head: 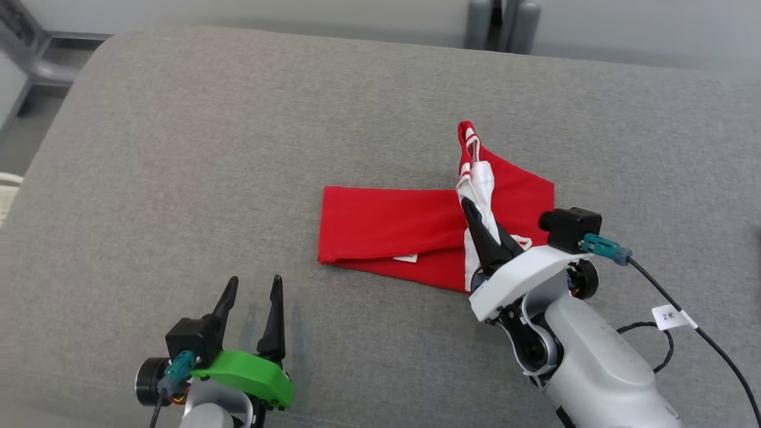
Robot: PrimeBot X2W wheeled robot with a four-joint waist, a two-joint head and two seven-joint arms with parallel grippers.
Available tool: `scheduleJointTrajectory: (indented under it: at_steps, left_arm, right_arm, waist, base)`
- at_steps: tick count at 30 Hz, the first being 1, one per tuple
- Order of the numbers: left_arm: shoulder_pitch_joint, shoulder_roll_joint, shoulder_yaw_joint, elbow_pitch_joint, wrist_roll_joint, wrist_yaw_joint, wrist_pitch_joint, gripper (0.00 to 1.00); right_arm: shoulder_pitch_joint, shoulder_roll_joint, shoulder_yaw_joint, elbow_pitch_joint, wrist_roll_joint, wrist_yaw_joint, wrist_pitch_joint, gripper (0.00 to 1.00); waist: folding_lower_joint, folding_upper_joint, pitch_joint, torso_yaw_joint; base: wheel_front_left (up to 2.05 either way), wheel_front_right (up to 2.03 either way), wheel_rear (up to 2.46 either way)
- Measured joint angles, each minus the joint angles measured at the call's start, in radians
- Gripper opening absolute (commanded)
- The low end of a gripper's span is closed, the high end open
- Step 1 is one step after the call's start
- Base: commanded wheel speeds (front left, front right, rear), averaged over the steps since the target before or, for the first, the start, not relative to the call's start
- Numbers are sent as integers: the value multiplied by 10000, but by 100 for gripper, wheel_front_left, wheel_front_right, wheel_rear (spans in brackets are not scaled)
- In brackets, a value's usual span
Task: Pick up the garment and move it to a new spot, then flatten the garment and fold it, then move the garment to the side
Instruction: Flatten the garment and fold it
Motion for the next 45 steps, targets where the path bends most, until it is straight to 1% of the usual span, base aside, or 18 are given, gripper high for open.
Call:
scheduleJointTrajectory:
  at_steps: [5, 10, 11, 12, 13, 14, 16, 18, 20, 23, 26, 27, 29, 31, 32, 38, 42, 45]
  left_arm:
    - [6, 2, -489, -136, 107, 13, 2, 100]
    - [27, 4, -842, -293, 12, 107, 2, 100]
    - [27, 2, -874, -324, -27, 148, 2, 100]
    - [27, 6, -905, -339, -65, 182, 0, 100]
    - [27, 6, -924, -345, -94, 224, 0, 100]
    - [27, 6, -932, -353, -115, 247, 0, 100]
    - [25, 10, -909, -391, -128, 309, 0, 100]
    - [17, 6, -817, -426, -109, 334, 0, 100]
    - [1, 4, -690, -476, -42, 384, 2, 100]
    - [-34, 8, -502, -548, 90, 405, 2, 100]
    - [-154, 4, -268, -621, 249, 481, 2, 100]
    - [-198, 2, -211, -652, 349, 504, 0, 100]
    - [-294, 10, -123, -683, 1053, 606, 2, 100]
    - [-344, -19, 111, -704, 1371, 759, 0, 100]
    - [-343, -6, 238, -700, 1417, 761, 0, 100]
    - [-310, -8, 748, -573, 1716, 639, 0, 100]
    - [-24, -8, 968, -410, 1710, 587, 2, 100]
    - [289, -8, 1108, -328, 1396, 719, 2, 100]
  right_arm:
    - [-413, 23, 433, 777, 192, 0, -199, 0]
    - [-869, 29, 1091, 1354, 744, 0, -318, 0]
    - [-983, 40, 1254, 1442, 886, 0, -359, 9]
    - [-1088, 35, 1388, 1453, 1095, 0, -393, 45]
    - [-1198, 33, 1482, 1436, 1258, 0, -407, 100]
    - [-1358, 40, 1599, 1400, 1398, 0, -466, 100]
    - [-1643, 54, 1691, 1452, 1321, 2, -495, 100]
    - [-1815, 81, 1415, 1452, 884, 2, -514, 100]
    - [-1838, 65, 752, 1398, 188, 2, -522, 100]
    - [-1598, 52, -516, 1126, -1085, 2, -525, 100]
    - [-872, 54, -2123, 961, -2612, 2, -531, 100]
    - [-672, 40, -2545, 888, -2869, 2, -531, 100]
    - [-257, 8, -3423, 579, -3622, 0, -531, 100]
    - [115, 8, -4010, 278, -4027, 0, -531, 100]
    - [327, 8, -4220, 144, -4286, 0, -531, 100]
    - [1312, 13, -4786, -276, -4784, 2, -531, 100]
    - [1916, 21, -4707, -353, -4984, 2, -531, 100]
    - [2328, 23, -4521, -244, -4884, 2, -531, 100]
  waist:
    - [0, 0, 4, 882]
    - [0, 0, -1, 1674]
    - [0, 0, 1, 1819]
    - [0, 0, 2, 1943]
    - [0, 0, 4, 2028]
    - [0, 0, 4, 2111]
    - [0, 0, 1, 2133]
    - [0, 0, 0, 2053]
    - [0, 0, -2, 1914]
    - [0, 0, -4, 1568]
    - [0, 0, -13, 1043]
    - [0, 0, -17, 898]
    - [0, 0, -25, 531]
    - [0, 0, -27, 199]
    - [0, 0, -27, 22]
    - [0, 0, -23, -919]
    - [0, 0, -71, -1438]
    - [0, 0, -210, -1683]
  base:
    - [0, 0, 0]
    - [0, 0, 0]
    - [0, 0, 0]
    - [0, 0, 0]
    - [0, 0, 0]
    - [0, 0, 0]
    - [0, 0, 0]
    - [0, 0, 0]
    - [0, 0, 0]
    - [0, 0, 0]
    - [0, 0, 0]
    - [0, 0, 0]
    - [0, 0, 0]
    - [0, 0, 0]
    - [0, 0, 0]
    - [0, 0, 0]
    - [0, 0, 0]
    - [0, 0, 0]
